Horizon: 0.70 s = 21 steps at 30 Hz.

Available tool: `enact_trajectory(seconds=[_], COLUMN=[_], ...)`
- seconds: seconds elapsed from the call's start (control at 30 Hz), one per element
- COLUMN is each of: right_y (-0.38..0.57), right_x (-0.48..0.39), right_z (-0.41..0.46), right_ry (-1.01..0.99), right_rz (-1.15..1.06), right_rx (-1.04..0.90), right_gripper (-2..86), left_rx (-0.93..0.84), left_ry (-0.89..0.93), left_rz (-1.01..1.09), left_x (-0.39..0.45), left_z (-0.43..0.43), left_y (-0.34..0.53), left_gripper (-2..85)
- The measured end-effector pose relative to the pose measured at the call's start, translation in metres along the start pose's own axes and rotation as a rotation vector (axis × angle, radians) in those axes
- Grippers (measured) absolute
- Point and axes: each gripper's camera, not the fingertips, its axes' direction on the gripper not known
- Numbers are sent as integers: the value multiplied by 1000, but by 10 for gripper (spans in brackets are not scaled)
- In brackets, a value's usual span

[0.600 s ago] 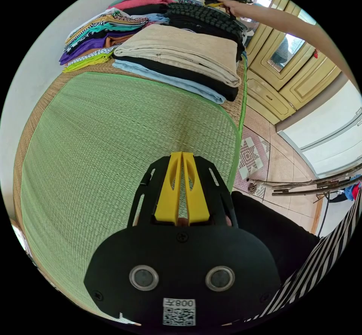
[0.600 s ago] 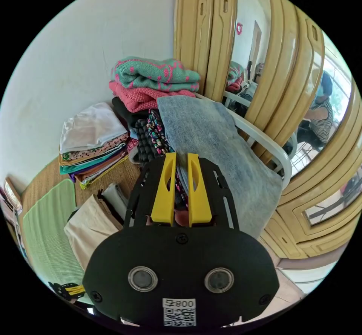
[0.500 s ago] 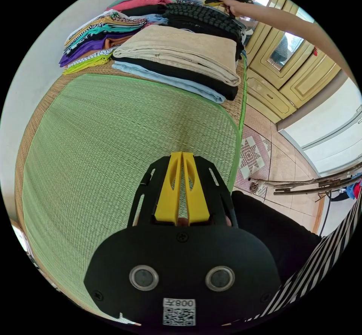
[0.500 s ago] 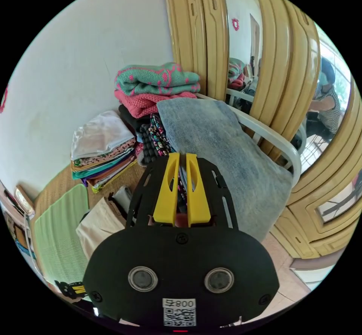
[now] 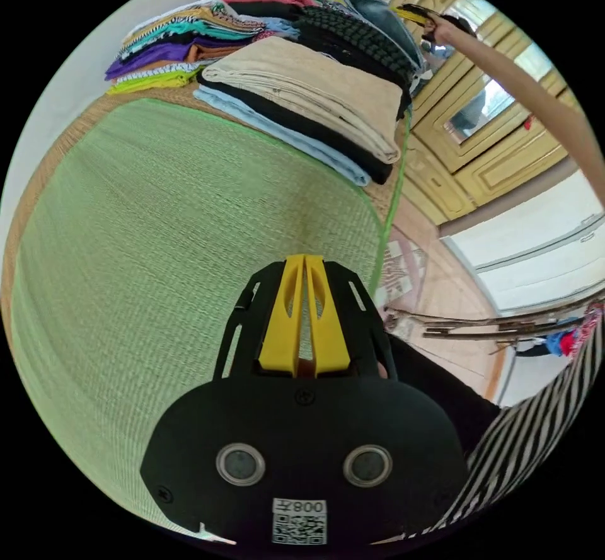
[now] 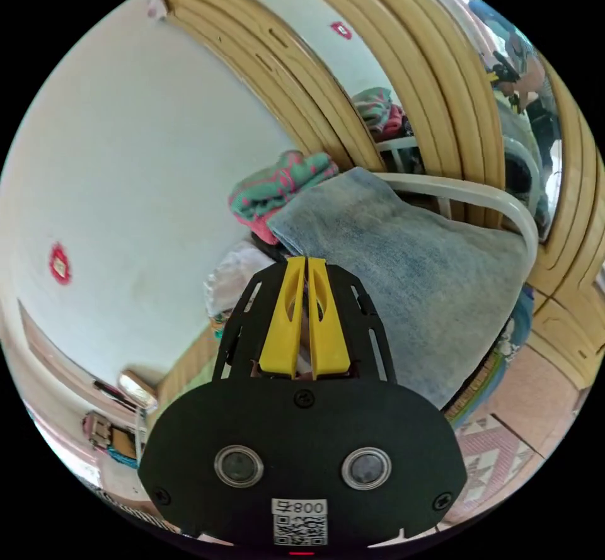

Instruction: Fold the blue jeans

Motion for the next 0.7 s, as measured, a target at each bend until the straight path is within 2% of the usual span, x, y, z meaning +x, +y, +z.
enact_trajectory(seconds=[0.17,0.27,0.37,0.53,0.7], right_y=[-3,-4,1,23,63], right_x=[-53,-113,-173,-296,-388], right_z=[-57,-76,-90,-101,-88], right_ry=[-255,-340,-510,-678,-834], right_rz=[-81,-192,-266,-413,-426], right_rx=[64,50,49,-30,-101], right_gripper=[2,2,2,2,1], left_rx=[121,208,301,502,656], left_ry=[32,29,26,-17,0], left_rz=[-19,-17,-30,-93,-148], left_x=[10,19,26,32,29], left_z=[-70,-121,-176,-281,-366], left_y=[43,75,116,211,302], left_gripper=[2,2,3,8,38])
